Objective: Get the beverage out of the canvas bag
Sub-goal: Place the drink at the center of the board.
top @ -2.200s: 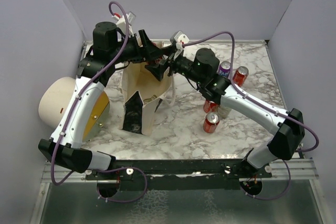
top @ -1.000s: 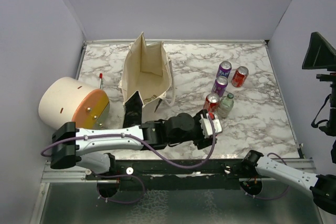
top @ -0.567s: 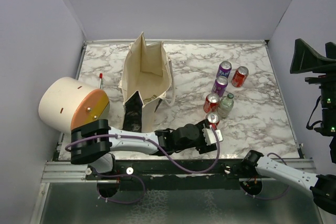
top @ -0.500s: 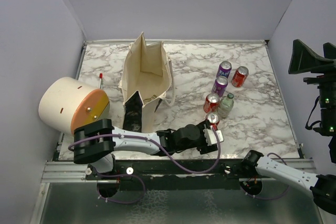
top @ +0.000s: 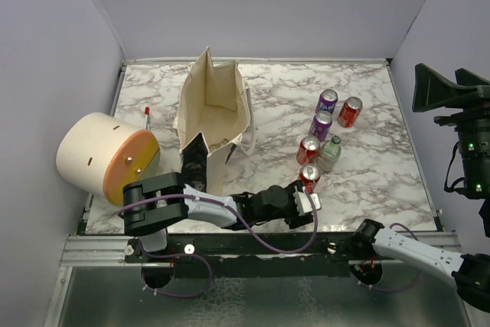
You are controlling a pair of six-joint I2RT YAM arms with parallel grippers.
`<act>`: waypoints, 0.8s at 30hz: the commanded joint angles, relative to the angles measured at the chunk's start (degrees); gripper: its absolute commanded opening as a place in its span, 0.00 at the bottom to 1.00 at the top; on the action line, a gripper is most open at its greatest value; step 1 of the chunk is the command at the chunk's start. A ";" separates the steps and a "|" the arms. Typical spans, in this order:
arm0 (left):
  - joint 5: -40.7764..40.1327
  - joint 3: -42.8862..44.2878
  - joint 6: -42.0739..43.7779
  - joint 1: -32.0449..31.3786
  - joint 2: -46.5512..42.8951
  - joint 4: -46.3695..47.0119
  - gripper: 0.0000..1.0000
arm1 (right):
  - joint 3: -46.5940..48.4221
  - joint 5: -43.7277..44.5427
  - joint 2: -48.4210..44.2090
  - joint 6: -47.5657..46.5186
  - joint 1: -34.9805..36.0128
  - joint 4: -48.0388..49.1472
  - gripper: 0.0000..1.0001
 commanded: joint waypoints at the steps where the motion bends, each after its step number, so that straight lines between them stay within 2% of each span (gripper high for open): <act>1: 1.73 0.24 -2.00 0.46 -0.06 9.50 0.00 | 1.23 -0.06 0.02 4.73 -0.05 -4.78 1.00; 2: 1.51 0.11 -2.07 0.43 -0.02 9.40 0.04 | 1.11 -0.08 -0.15 5.29 -0.05 -4.89 1.00; 4: 0.59 -0.28 -2.33 0.44 -0.03 8.77 0.19 | 0.91 -0.23 -0.24 6.16 -0.05 -5.20 1.00; 7: -1.47 -1.48 -3.04 0.46 -0.43 8.60 0.52 | 0.86 -1.04 -0.02 7.16 -0.05 -5.80 1.00; 12: -2.09 -2.43 -2.40 0.48 -1.61 5.99 0.68 | -0.70 -2.31 -0.13 8.51 -0.05 -6.51 1.00; 15: -1.10 -1.99 -2.13 0.54 -2.86 3.54 0.97 | -2.47 -2.15 -0.75 9.95 -0.05 -5.91 1.00; 20: -0.97 -0.65 -2.34 0.54 -8.42 -2.07 0.99 | -3.58 -2.33 -0.61 10.08 -0.05 -6.07 1.00; 24: -1.56 1.84 -4.06 0.54 -17.07 -14.28 0.99 | -4.78 -2.60 -0.21 8.28 -0.05 -5.11 1.00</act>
